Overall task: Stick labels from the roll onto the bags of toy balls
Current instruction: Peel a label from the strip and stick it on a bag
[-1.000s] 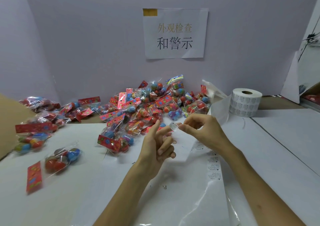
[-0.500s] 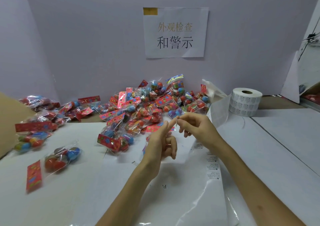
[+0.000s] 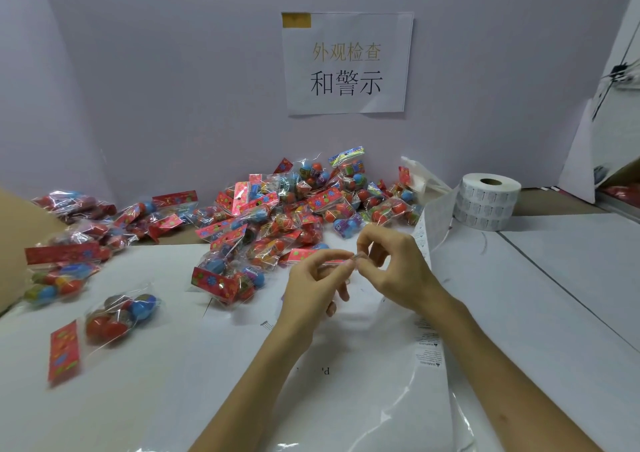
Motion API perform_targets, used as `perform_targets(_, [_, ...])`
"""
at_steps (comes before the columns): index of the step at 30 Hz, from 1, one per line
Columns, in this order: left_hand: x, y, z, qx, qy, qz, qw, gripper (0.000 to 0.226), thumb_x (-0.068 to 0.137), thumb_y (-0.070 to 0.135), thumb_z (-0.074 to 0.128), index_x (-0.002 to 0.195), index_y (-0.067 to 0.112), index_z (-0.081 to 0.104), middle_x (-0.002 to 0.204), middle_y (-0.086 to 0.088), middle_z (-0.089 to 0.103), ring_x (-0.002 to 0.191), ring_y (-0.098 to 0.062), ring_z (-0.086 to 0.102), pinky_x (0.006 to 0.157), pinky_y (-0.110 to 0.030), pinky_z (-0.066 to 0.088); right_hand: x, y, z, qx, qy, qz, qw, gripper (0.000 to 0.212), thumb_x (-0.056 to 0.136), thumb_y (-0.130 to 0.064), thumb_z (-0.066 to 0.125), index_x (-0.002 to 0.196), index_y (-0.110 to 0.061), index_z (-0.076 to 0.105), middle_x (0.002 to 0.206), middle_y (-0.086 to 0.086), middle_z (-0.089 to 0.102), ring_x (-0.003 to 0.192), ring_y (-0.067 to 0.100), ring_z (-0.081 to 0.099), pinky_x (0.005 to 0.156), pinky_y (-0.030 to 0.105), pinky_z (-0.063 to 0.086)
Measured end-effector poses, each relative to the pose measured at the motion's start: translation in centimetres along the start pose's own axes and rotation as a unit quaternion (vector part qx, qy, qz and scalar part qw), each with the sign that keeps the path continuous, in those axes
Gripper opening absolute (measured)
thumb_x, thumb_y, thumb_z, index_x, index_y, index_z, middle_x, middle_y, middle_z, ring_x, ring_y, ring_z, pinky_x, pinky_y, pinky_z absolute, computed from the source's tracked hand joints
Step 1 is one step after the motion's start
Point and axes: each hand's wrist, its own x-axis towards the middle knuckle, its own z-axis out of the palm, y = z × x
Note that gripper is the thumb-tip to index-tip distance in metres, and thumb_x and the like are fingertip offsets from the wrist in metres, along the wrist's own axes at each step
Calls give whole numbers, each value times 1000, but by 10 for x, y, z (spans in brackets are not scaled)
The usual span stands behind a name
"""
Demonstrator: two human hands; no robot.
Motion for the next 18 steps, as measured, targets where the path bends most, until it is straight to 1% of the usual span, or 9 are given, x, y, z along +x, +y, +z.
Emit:
perform_targets(3, [1, -2, 0, 12, 10, -12, 1000, 10, 96, 21, 71, 102, 15, 76, 56, 5, 63, 45, -4, 53, 40, -18, 38, 0, 0, 2, -3, 5, -21, 1000, 11, 83, -23, 66, 83, -23, 56, 78, -15, 58, 65, 15, 59, 56, 36, 54])
perform_targets(6, [2, -2, 0, 8, 19, -15, 1000, 7, 95, 18, 72, 98, 14, 77, 57, 7, 64, 46, -4, 53, 41, -18, 39, 0, -1, 4, 0, 15, -19, 1000, 12, 82, -22, 68, 90, -23, 58, 81, -19, 60, 68, 15, 61, 56, 33, 56])
perform_targets(8, [2, -1, -1, -14, 22, -20, 999, 6, 96, 16, 71, 98, 14, 77, 56, 6, 63, 46, -5, 52, 42, -19, 39, 0, -2, 7, 12, 20, -4, 1000, 25, 83, -18, 71, 103, -24, 59, 87, -18, 62, 66, 15, 63, 56, 30, 57])
perform_targets(10, [2, -1, -3, -53, 25, -31, 998, 7, 95, 14, 71, 99, 13, 77, 57, 2, 60, 48, -9, 51, 44, -21, 39, 1, -4, 9, 51, 22, 39, 998, 42, 87, -15, 74, 122, -26, 54, 93, -12, 63, 64, 14, 63, 57, 24, 56])
perform_targets(11, [2, -1, -4, -75, 28, -37, 996, 7, 95, 14, 71, 98, 14, 78, 57, -1, 59, 49, -10, 50, 45, -22, 39, 2, -6, 9, 76, 22, 67, 995, 43, 90, -16, 74, 127, -26, 53, 94, -10, 64, 63, 13, 63, 58, 24, 56])
perform_targets(12, [2, -1, -5, -96, 29, -40, 994, 8, 95, 14, 71, 95, 17, 79, 57, -2, 58, 50, -11, 50, 46, -22, 39, 3, -7, 8, 100, 24, 93, 990, 38, 92, -18, 73, 125, -25, 55, 94, -7, 65, 61, 11, 62, 60, 26, 56])
perform_targets(15, [2, 0, -6, -128, 23, -43, 991, 14, 96, 13, 69, 92, 21, 81, 57, -3, 58, 48, -10, 50, 45, -21, 40, 6, -8, 5, 164, 30, 145, 975, 9, 95, -20, 70, 103, -18, 68, 89, -1, 69, 61, 14, 62, 60, 28, 52])
perform_targets(16, [2, 1, -5, -130, 20, -44, 990, 14, 96, 13, 68, 95, 20, 80, 57, -3, 59, 48, -10, 51, 45, -21, 41, 6, -8, 4, 183, 32, 156, 970, 4, 95, -19, 70, 98, -16, 70, 86, 0, 69, 61, 15, 63, 61, 28, 51])
perform_targets(18, [1, 2, -4, -127, 15, -46, 991, 13, 97, 13, 67, 101, 19, 79, 57, -2, 61, 49, -9, 53, 45, -21, 42, 6, -9, 2, 215, 33, 166, 962, 4, 95, -16, 70, 94, -13, 72, 82, 2, 70, 61, 16, 63, 62, 29, 52])
